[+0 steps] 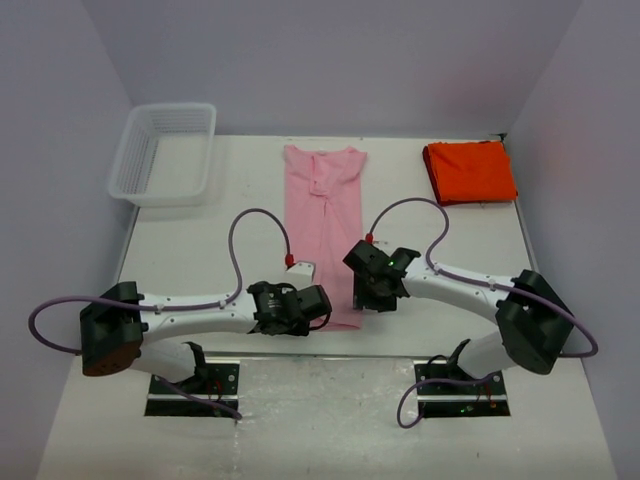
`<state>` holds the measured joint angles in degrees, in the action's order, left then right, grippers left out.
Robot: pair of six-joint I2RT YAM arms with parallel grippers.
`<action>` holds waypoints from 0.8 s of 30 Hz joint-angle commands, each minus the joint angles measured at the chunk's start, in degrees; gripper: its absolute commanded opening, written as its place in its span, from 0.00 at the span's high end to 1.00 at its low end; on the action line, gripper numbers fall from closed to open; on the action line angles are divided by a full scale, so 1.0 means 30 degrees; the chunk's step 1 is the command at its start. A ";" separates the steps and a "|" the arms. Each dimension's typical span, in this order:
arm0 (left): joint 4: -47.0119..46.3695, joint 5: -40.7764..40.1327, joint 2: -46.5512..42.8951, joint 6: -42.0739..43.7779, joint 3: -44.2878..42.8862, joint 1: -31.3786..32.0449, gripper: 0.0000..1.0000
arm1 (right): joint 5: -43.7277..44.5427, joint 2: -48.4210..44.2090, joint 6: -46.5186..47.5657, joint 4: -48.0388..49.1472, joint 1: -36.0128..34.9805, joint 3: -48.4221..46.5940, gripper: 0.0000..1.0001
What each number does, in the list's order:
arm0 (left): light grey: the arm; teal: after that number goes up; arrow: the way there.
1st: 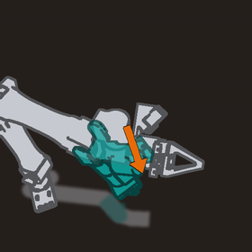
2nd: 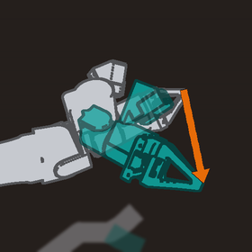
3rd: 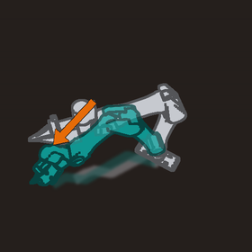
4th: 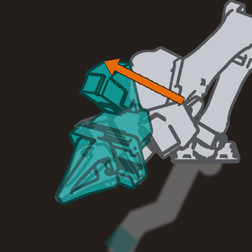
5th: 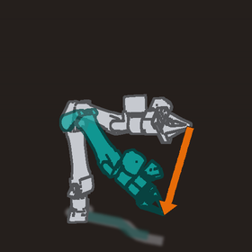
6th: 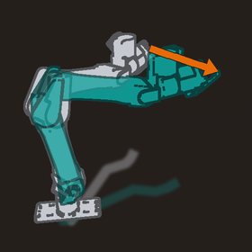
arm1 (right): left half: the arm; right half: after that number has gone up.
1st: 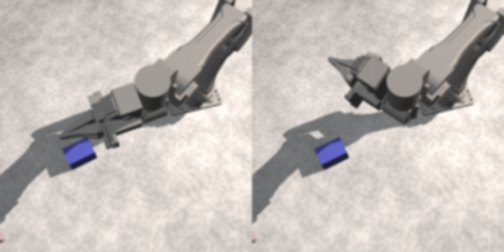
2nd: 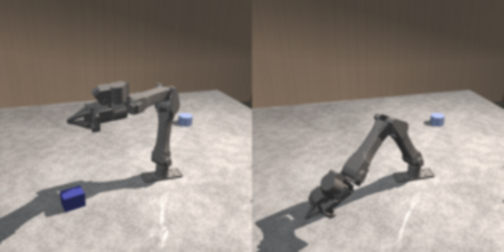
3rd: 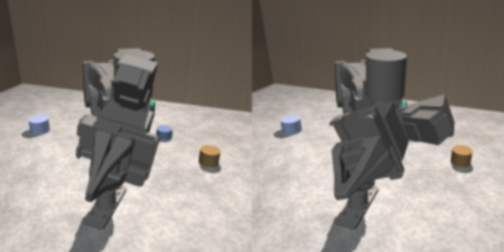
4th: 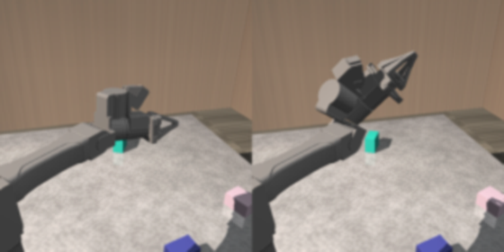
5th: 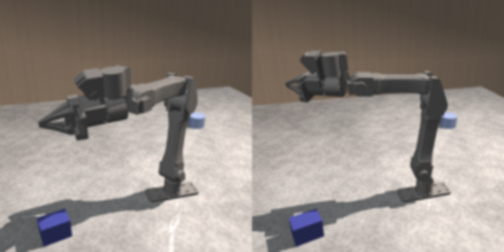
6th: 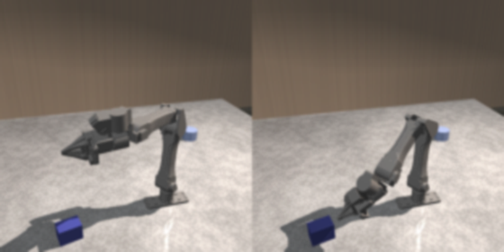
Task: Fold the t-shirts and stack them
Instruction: Grab the bottom of the folded rectangular tshirt with both arms
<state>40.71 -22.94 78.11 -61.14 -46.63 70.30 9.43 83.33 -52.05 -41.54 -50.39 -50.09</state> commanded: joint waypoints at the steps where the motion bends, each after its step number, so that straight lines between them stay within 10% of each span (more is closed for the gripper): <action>1: 0.0582 -0.1377 0.0623 -0.0421 -0.1008 0.0091 0.61 | 0.0372 -0.0793 -0.0140 -0.0070 0.0156 0.0055 0.46; 24: 0.0581 -0.2256 0.3906 0.0020 -0.1800 -0.0172 0.60 | -0.0302 -0.2786 0.0388 0.0018 0.1065 0.0875 0.46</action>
<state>41.60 -26.50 89.23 -60.69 -50.52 70.15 8.69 76.64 -51.35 -41.60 -47.48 -47.62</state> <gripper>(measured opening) 0.399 0.539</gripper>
